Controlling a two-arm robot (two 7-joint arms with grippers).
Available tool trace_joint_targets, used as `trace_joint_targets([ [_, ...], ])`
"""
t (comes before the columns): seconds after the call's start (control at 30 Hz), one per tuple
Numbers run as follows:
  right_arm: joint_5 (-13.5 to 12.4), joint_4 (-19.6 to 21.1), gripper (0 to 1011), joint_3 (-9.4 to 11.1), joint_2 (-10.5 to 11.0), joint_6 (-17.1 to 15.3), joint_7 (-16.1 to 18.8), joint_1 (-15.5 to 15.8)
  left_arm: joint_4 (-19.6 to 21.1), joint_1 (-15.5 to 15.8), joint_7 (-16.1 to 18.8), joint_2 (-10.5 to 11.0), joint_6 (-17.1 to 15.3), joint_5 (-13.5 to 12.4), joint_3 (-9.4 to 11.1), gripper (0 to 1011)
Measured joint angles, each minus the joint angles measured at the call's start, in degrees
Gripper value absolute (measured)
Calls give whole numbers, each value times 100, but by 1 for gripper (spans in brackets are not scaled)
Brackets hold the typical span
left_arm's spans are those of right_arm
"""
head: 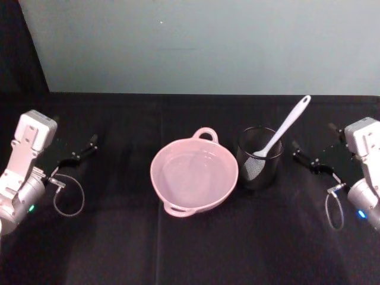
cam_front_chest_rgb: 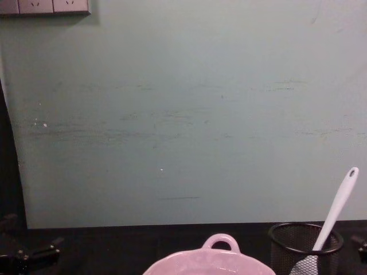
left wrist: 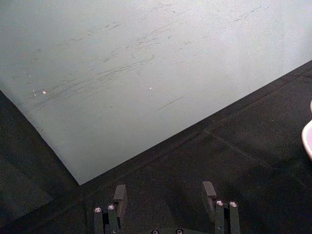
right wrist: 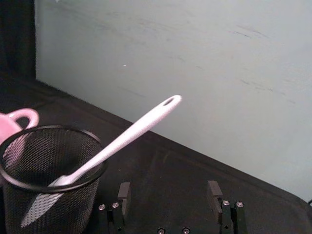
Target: Use the one hand to pick up the spoon and stir the clear water in the bowl.
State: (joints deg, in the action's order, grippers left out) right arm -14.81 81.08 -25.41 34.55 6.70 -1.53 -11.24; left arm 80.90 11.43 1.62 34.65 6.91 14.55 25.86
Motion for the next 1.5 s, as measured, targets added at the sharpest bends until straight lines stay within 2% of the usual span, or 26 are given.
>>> trace_joint_targets([
  [0.13,-210,17,1002,159,-65,55,76,90,0,0,0,0,0,0,0,1011],
  [0.2,-587,19,1003,384,-162,237,239,214,0,0,0,0,0,0,0,1011],
  [0.3,-987,40,1003,586,-240,396,442,321,0,0,0,0,0,0,0,1011],
  [0.33,-1362,60,1003,742,-310,496,641,404,0,0,0,0,0,0,0,1011],
  [0.4,-1686,75,1003,873,-376,541,850,467,0,0,0,0,0,0,0,1011],
  [0.43,-1978,80,1003,984,-432,547,1038,516,0,0,0,0,0,0,0,1011],
  [0.5,-2294,79,1003,1086,-496,527,1257,549,0,0,0,0,0,0,0,1011],
  [0.53,-2603,60,1003,1172,-562,460,1482,563,0,0,0,0,0,0,0,1011],
  [0.67,-3142,-43,1003,1303,-725,221,1913,527,0,0,0,0,0,0,0,1011],
  [0.77,-3389,-160,1003,1333,-842,45,2162,422,0,0,0,0,0,0,0,1011],
  [0.87,-3497,-313,1003,1327,-939,-83,2315,289,0,0,0,0,0,0,0,1011],
  [1.03,-3676,-850,1002,1252,-1228,-337,2638,-185,0,0,0,0,0,0,0,1011],
  [1.17,-3762,-1126,1003,1214,-1388,-415,2759,-424,0,0,0,0,0,0,0,1011],
  [1.33,-3845,-1288,997,1204,-1524,-436,2814,-570,0,0,0,0,0,0,0,1011],
  [1.5,-3883,-1256,915,1220,-1574,-457,2772,-587,0,0,0,0,0,0,0,1011],
])
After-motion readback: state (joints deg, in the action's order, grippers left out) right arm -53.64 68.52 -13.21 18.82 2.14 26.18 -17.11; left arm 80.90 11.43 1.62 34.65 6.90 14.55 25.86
